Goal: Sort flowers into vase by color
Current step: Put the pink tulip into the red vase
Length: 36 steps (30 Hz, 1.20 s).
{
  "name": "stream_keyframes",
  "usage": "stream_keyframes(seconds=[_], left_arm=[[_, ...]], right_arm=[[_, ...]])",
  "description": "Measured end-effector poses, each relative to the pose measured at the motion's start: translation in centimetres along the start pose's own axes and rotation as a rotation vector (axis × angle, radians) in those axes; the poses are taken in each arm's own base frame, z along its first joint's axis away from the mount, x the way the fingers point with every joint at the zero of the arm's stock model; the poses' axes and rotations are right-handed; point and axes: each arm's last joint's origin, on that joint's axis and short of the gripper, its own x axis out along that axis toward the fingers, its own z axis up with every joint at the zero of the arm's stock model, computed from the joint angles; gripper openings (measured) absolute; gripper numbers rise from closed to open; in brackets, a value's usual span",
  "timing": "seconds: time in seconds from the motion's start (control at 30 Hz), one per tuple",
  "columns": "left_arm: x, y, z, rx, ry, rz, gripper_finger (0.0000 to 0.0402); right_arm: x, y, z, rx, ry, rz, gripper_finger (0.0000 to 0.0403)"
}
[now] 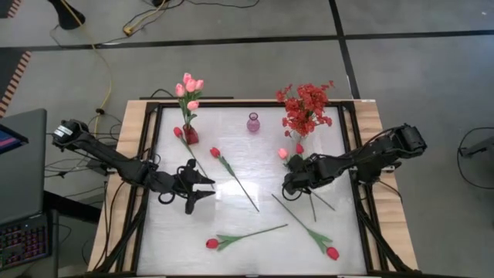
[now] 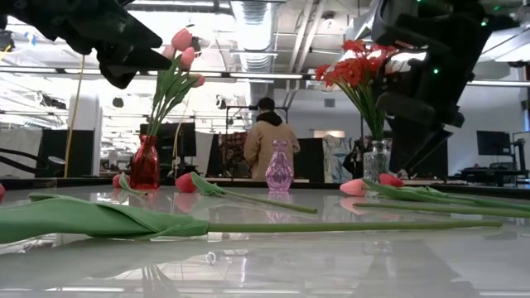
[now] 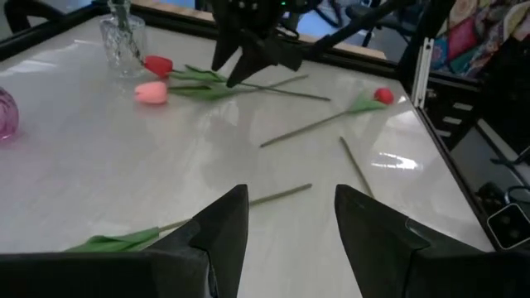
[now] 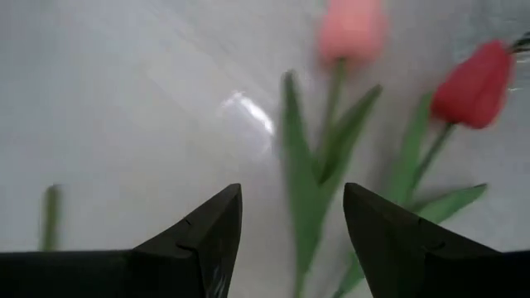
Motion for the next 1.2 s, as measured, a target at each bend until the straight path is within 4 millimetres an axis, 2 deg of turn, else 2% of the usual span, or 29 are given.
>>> stream_keyframes(seconds=[0.2,0.5,0.7,0.83,1.03,1.2], left_arm=[[0.0,0.0,0.0,-0.002,-0.002,0.002,0.0169],[0.0,-0.1,0.2,-0.011,-0.016,-0.002,0.0169],[0.1,0.2,0.2,-0.016,-0.018,0.01,0.0169],[0.1,0.3,0.3,-0.019,-0.02,0.015,0.0169],[0.1,0.2,0.3,-0.02,-0.016,0.009,0.0169],[0.1,0.2,0.3,-0.021,-0.016,0.009,0.0169]], right_arm=[[0.2,-0.4,0.1,0.07,0.081,0.016,0.0239],[-0.1,-0.9,-1.2,0.071,0.204,-0.042,0.0239],[-0.5,0.2,-1.6,0.074,0.177,0.036,0.0239],[-0.5,0.1,-1.9,0.077,0.178,0.021,0.0239],[0.8,-0.4,-2.9,0.098,0.176,0.038,0.0239],[1.1,-0.8,-3.3,0.098,0.188,0.011,0.0239]])
